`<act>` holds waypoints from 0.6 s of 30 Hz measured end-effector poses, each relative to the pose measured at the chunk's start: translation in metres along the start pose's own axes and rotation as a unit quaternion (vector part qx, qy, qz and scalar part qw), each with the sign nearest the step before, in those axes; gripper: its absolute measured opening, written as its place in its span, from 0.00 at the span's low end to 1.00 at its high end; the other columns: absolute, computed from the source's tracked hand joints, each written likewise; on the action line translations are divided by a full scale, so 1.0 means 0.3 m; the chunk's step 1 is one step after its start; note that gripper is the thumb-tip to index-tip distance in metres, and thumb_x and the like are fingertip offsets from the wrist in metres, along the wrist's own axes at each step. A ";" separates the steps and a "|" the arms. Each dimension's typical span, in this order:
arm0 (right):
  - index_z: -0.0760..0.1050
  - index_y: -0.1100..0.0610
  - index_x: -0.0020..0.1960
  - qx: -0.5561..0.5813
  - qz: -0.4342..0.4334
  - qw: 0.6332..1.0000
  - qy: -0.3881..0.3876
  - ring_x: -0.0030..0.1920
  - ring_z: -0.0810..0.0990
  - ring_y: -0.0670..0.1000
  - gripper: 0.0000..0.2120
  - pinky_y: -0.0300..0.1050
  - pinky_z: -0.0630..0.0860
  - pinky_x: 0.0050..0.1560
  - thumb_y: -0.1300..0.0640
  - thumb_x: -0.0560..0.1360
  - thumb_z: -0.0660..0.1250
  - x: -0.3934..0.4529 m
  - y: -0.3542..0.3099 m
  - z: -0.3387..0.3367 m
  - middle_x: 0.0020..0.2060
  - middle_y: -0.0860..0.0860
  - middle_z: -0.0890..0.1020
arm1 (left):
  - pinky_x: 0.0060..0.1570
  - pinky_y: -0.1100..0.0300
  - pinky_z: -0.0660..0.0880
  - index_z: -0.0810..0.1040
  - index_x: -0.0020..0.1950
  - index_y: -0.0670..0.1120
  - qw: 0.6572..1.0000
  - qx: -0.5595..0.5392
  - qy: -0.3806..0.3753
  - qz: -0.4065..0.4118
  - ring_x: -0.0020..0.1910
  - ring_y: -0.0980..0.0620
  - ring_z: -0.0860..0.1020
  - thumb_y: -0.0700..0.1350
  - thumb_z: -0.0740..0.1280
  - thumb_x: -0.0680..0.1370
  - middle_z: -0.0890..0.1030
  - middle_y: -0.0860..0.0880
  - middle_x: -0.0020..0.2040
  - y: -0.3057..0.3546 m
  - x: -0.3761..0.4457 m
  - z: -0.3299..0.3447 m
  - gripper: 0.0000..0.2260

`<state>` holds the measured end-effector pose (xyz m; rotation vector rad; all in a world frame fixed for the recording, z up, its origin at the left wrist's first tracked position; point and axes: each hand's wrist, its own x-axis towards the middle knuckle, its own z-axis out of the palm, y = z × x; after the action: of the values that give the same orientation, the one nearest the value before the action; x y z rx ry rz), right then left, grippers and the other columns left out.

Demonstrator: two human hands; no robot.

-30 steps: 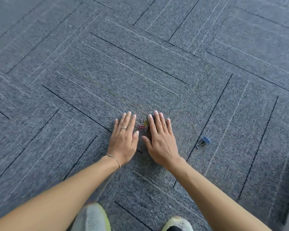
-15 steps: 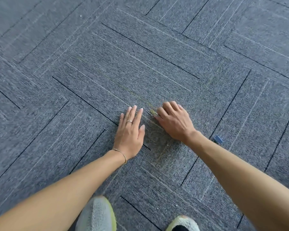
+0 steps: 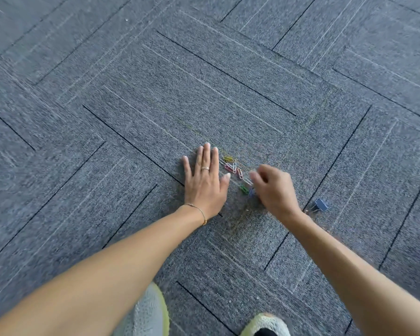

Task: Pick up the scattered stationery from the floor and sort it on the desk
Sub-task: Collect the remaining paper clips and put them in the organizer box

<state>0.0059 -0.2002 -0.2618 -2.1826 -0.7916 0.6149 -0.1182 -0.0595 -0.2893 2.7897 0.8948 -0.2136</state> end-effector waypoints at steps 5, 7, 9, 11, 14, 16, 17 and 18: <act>0.66 0.54 0.34 0.590 0.223 0.775 -0.015 0.21 0.61 0.45 0.17 0.37 0.59 0.21 0.58 0.82 0.57 -0.054 0.014 -0.123 0.24 0.47 0.66 | 0.76 0.38 0.41 0.40 0.81 0.44 0.997 0.001 -0.004 0.074 0.79 0.46 0.36 0.60 0.40 0.83 0.38 0.43 0.81 0.106 -0.030 0.029 0.32; 0.66 0.53 0.34 0.694 0.223 0.684 -0.038 0.21 0.60 0.44 0.17 0.36 0.55 0.21 0.57 0.81 0.54 -0.068 0.022 -0.132 0.25 0.47 0.65 | 0.76 0.39 0.42 0.42 0.81 0.44 0.992 -0.004 -0.014 0.126 0.79 0.47 0.36 0.59 0.42 0.83 0.39 0.43 0.81 0.145 -0.062 0.037 0.31; 0.65 0.53 0.34 0.737 0.212 0.639 -0.058 0.22 0.60 0.44 0.15 0.37 0.52 0.22 0.55 0.80 0.54 -0.076 0.023 -0.135 0.26 0.47 0.64 | 0.76 0.40 0.44 0.47 0.82 0.45 0.986 -0.009 -0.014 0.167 0.80 0.47 0.39 0.58 0.45 0.84 0.43 0.43 0.81 0.152 -0.084 0.045 0.29; 0.63 0.53 0.34 0.746 0.196 0.633 -0.071 0.23 0.61 0.45 0.13 0.37 0.52 0.23 0.54 0.77 0.56 -0.085 0.022 -0.138 0.27 0.47 0.64 | 0.76 0.41 0.49 0.56 0.80 0.46 0.980 -0.014 0.006 0.198 0.80 0.45 0.48 0.58 0.50 0.84 0.53 0.43 0.81 0.133 -0.086 0.040 0.28; 0.63 0.54 0.34 0.747 0.192 0.632 -0.075 0.24 0.63 0.46 0.12 0.36 0.53 0.22 0.55 0.76 0.57 -0.092 0.022 -0.136 0.28 0.49 0.65 | 0.70 0.44 0.62 0.69 0.74 0.48 0.969 -0.010 0.054 0.242 0.70 0.43 0.68 0.62 0.57 0.81 0.71 0.44 0.71 0.119 -0.068 0.031 0.26; 0.66 0.56 0.33 0.739 0.206 0.638 -0.064 0.24 0.66 0.46 0.12 0.35 0.56 0.21 0.56 0.75 0.58 -0.101 0.027 -0.138 0.28 0.50 0.69 | 0.63 0.46 0.66 0.71 0.70 0.49 0.957 -0.012 0.074 0.278 0.62 0.44 0.72 0.65 0.59 0.79 0.74 0.45 0.64 0.139 -0.066 0.039 0.26; 0.68 0.57 0.33 0.730 0.213 0.647 -0.057 0.24 0.67 0.47 0.11 0.35 0.58 0.21 0.57 0.74 0.59 -0.107 0.030 -0.141 0.29 0.51 0.71 | 0.61 0.46 0.68 0.70 0.68 0.49 0.948 -0.020 0.084 0.305 0.59 0.43 0.73 0.65 0.61 0.78 0.75 0.45 0.62 0.151 -0.067 0.048 0.26; 0.70 0.58 0.34 0.717 0.216 0.661 -0.052 0.23 0.67 0.47 0.10 0.35 0.60 0.20 0.57 0.73 0.60 -0.114 0.033 -0.143 0.31 0.53 0.73 | 0.59 0.46 0.69 0.70 0.67 0.48 0.938 -0.026 0.091 0.334 0.57 0.43 0.74 0.65 0.62 0.77 0.75 0.45 0.60 0.160 -0.069 0.058 0.26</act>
<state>0.0124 -0.2492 -0.2362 -0.7667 0.2857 1.0813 -0.1080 -0.1132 -0.2949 2.9027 -0.0593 0.1765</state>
